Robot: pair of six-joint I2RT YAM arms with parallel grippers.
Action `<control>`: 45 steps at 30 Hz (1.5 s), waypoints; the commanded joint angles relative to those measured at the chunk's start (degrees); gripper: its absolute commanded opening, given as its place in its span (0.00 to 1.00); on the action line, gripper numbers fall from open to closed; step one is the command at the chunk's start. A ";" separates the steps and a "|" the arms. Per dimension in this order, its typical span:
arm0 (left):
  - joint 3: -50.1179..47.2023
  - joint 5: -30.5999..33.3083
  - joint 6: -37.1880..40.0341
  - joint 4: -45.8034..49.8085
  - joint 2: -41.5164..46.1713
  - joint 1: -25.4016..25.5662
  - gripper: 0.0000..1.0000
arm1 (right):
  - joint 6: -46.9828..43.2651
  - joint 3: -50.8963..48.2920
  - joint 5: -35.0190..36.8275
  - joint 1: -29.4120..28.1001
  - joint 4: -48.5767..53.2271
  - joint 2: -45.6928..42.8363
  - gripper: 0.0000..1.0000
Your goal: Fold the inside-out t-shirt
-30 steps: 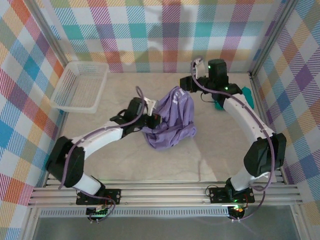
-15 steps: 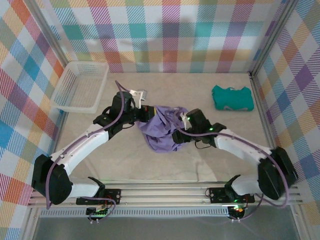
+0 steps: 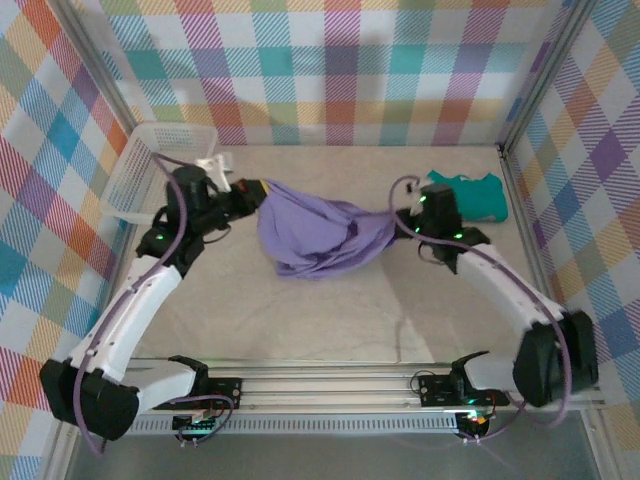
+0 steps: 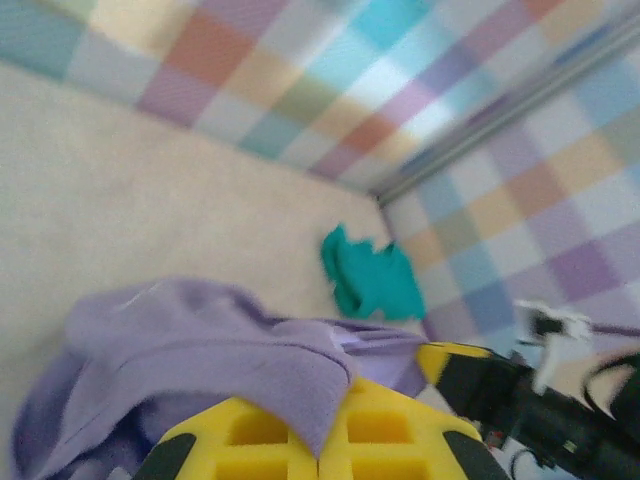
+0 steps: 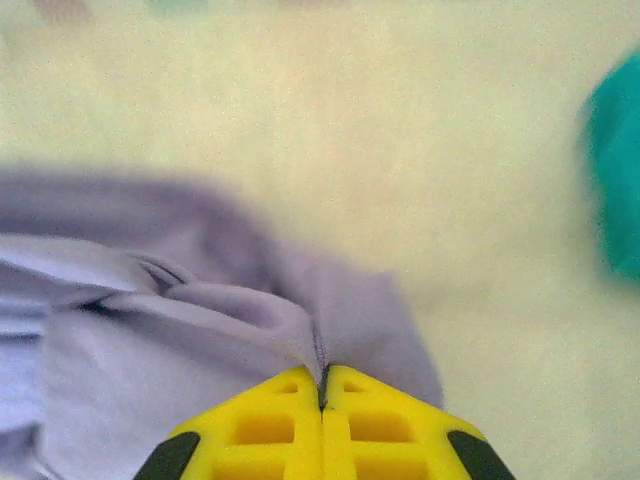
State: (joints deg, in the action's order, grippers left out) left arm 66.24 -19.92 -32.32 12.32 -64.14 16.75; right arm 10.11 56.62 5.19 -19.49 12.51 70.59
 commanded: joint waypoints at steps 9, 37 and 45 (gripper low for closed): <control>-4.98 -3.54 -2.35 -0.47 7.09 -3.92 0.00 | -4.36 -4.79 9.66 2.18 6.32 -8.28 0.36; -7.00 -5.34 2.95 5.25 3.94 -3.75 0.00 | -23.17 11.74 -25.99 -18.68 -15.73 25.73 0.06; -9.81 27.99 4.10 6.24 -0.01 -3.75 0.13 | 3.30 9.91 -60.81 -7.67 -15.16 15.02 0.00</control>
State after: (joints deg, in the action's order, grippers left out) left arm 57.76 -8.27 -29.89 19.88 -61.28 13.65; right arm -0.23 67.31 -37.12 -29.78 -0.40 90.83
